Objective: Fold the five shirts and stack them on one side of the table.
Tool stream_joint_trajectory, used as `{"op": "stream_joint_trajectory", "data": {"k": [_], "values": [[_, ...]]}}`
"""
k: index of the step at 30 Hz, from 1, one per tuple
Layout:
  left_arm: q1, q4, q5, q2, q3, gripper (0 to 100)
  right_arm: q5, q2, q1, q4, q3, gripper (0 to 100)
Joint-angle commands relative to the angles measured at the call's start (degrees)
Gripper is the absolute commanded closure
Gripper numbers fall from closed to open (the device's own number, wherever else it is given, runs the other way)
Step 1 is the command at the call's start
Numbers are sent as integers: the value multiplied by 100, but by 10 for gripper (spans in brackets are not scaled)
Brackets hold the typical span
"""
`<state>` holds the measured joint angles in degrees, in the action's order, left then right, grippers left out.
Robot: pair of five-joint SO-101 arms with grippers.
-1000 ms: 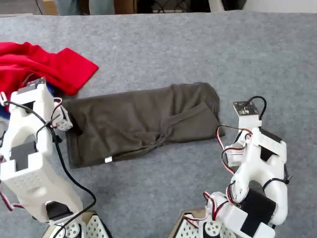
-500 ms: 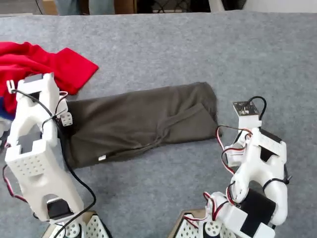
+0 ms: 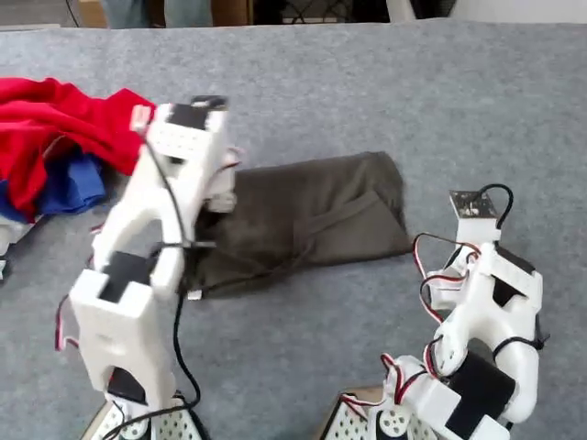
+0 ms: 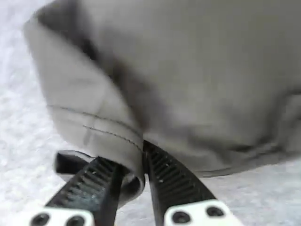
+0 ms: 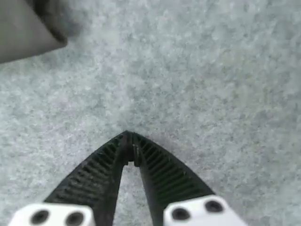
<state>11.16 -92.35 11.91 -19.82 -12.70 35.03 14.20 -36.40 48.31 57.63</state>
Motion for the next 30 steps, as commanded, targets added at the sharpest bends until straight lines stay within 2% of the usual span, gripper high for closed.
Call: {"op": "stream_joint_trajectory", "data": {"k": [1,7,12,16,22,30], "values": [[760,185,185,264,-558,971,-193,198,-264,-167,-13,984],[1622,958,659,264,-892,971,-501,198,-369,-202,-13,984],[2097,1934,1108,70,-1156,971,-905,198,-686,-316,-66,984],[2334,2400,1486,-466,-1684,970,-941,207,-703,-325,-66,984],[2624,2400,1618,-1556,-3275,970,-1345,356,-1055,-501,-48,984],[2905,1987,1618,-2919,-5323,967,-1327,1121,-1029,-923,629,984]]}}
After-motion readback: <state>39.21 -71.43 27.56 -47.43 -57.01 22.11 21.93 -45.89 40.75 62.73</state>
